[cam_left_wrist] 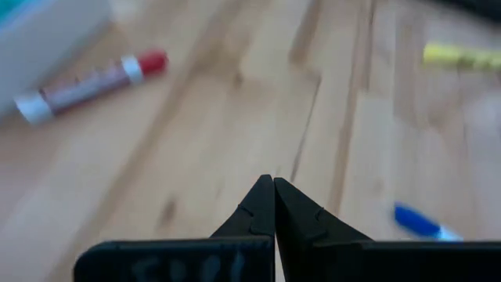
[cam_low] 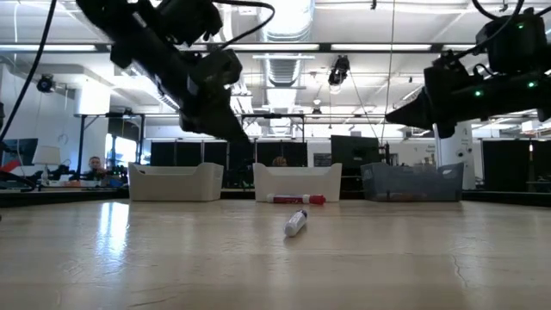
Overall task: Pick & Place Markers
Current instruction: Put the dark green marker pen into the gray bin
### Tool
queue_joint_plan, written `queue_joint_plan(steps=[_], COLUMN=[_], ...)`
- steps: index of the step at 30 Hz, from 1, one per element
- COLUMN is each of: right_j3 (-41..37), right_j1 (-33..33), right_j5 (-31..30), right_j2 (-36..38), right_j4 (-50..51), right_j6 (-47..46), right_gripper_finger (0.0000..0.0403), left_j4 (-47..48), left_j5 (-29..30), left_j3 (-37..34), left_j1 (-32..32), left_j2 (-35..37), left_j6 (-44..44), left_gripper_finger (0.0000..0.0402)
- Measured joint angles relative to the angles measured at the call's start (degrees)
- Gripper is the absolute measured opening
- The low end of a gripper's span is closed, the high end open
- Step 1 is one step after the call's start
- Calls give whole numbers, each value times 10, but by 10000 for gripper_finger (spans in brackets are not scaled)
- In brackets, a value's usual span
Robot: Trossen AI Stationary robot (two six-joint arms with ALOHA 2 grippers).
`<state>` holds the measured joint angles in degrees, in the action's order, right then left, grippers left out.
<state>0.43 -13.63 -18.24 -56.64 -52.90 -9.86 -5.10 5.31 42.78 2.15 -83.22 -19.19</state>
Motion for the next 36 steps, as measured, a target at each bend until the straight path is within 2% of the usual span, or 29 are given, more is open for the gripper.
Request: queue_joint_plan(steps=[4,8,11,14,19,25,36], right_j3=[0,0,0,0,0,0,1], right_j1=[35,49,50,50,50,50,50], right_j5=[-28,-29,-29,-29,-29,-29,-28], right_j2=[0,0,0,0,-1,-1,-1], right_j4=[-6,-10,-15,-14,-13,-11,-8], right_j6=[33,59,68,73,85,85,84], right_gripper_finger=[13,13,13,13,13,13,13], left_j4=[181,348,435,494,534,547,560], left_j5=[20,39,35,0,-34,-42,-68], left_j3=[65,132,165,184,185,179,179], left_j1=[-28,-68,-105,-142,-217,-298,-325], left_j2=[0,0,0,-1,-2,-19,-73], left_j6=[-44,-123,-197,-278,-362,-383,-415], left_gripper_finger=[8,31,55,82,119,126,126])
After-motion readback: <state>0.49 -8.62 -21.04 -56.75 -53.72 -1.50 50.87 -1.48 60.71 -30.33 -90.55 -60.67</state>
